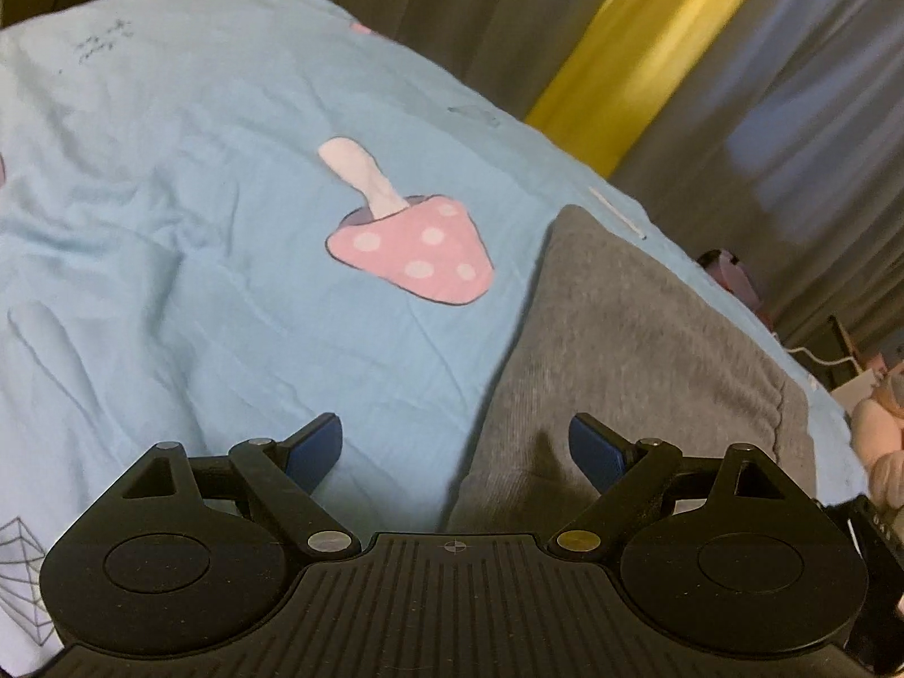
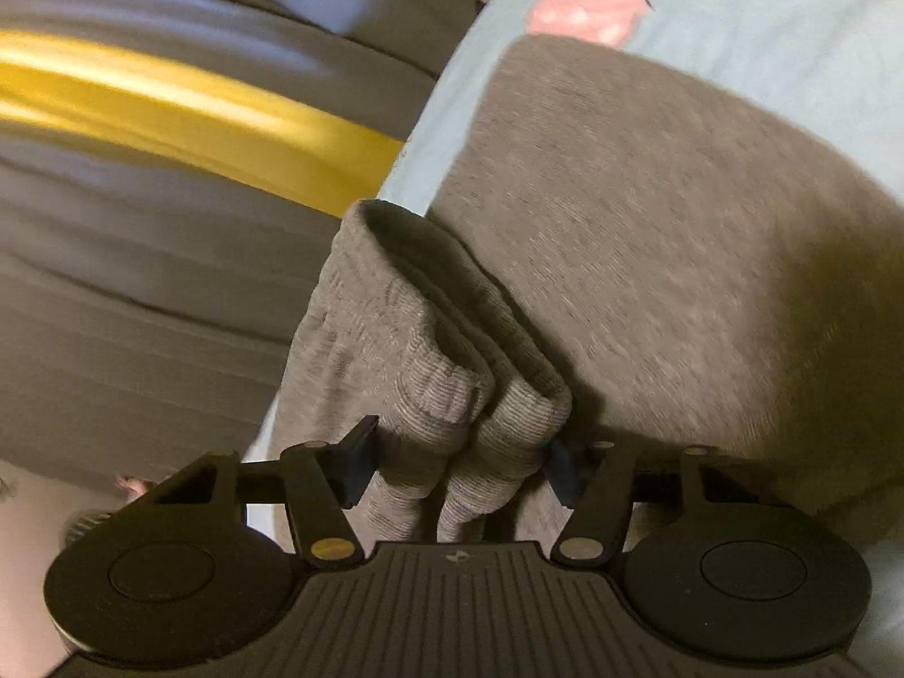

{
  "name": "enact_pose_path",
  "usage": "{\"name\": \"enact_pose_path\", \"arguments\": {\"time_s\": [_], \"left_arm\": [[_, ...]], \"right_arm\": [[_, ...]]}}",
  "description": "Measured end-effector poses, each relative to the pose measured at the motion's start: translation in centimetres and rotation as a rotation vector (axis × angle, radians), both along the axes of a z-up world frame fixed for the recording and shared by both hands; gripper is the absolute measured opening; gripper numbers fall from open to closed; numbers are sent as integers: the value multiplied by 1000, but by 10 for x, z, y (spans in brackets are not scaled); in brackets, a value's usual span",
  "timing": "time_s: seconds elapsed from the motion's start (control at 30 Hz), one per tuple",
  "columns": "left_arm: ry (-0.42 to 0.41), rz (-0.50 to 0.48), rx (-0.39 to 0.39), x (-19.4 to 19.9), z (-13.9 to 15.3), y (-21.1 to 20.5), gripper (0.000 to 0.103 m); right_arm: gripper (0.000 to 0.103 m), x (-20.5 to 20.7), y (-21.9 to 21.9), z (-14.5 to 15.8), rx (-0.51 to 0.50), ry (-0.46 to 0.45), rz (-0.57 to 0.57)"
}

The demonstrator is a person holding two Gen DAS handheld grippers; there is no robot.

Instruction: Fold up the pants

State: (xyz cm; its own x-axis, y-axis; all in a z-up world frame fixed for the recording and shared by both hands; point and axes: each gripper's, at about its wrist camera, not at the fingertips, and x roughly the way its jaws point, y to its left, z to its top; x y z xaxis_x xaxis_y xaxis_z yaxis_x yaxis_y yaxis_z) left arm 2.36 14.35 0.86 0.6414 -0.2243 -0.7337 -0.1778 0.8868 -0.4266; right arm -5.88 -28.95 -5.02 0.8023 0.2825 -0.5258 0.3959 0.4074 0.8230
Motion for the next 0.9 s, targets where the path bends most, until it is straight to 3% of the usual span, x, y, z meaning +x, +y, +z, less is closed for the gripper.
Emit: {"name": "enact_pose_path", "arguments": {"time_s": [0.03,0.17,0.23,0.27,0.3,0.4,0.7,0.9], "left_arm": [[-2,0,-7,0,0,0,92],[3,-22,-30,3,-3,-3,92],[2,-37,-40,4,-5,-4,92],[-11,-48,-45,3,-5,-5,92],[-25,-59,-49,1,-4,-5,92],[-74,-102,-83,-5,0,-7,92],[-83,-149,-79,-10,4,-14,92],[-80,-177,-55,-13,5,-19,92]], "right_arm": [[62,-1,-1,-1,23,-9,0],[88,10,2,-1,59,-22,-8],[90,21,8,1,25,-3,-14],[83,26,12,3,-5,12,-14],[54,30,18,5,-53,35,-14],[49,37,26,17,-100,42,-7],[48,25,43,116,-252,-241,54],[48,10,36,140,-295,-314,38]]}}
